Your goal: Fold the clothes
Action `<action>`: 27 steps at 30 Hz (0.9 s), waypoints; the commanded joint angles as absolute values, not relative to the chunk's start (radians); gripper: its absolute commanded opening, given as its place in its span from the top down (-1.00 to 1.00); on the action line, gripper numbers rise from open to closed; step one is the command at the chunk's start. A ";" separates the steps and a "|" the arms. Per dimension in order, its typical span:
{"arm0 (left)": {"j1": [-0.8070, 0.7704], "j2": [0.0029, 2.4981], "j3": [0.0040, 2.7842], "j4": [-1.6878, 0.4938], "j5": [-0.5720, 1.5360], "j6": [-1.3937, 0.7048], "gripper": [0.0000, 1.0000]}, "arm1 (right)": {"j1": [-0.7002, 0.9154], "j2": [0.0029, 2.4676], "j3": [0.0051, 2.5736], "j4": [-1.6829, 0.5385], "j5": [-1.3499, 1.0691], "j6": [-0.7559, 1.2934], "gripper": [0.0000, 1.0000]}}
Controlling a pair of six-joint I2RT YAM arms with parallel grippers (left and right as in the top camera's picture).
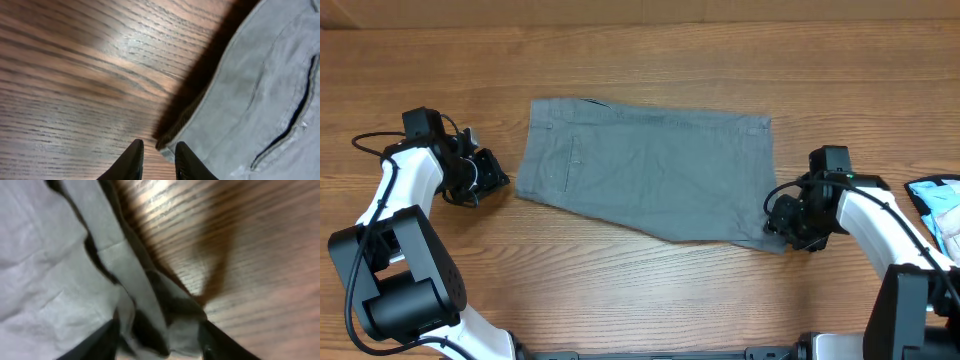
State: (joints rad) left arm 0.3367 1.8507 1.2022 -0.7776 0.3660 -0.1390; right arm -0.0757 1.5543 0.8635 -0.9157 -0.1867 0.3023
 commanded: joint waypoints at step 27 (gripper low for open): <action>-0.081 2.050 1.361 -0.811 0.285 -0.079 0.92 | -0.002 1.889 1.163 -0.807 -0.265 0.354 0.92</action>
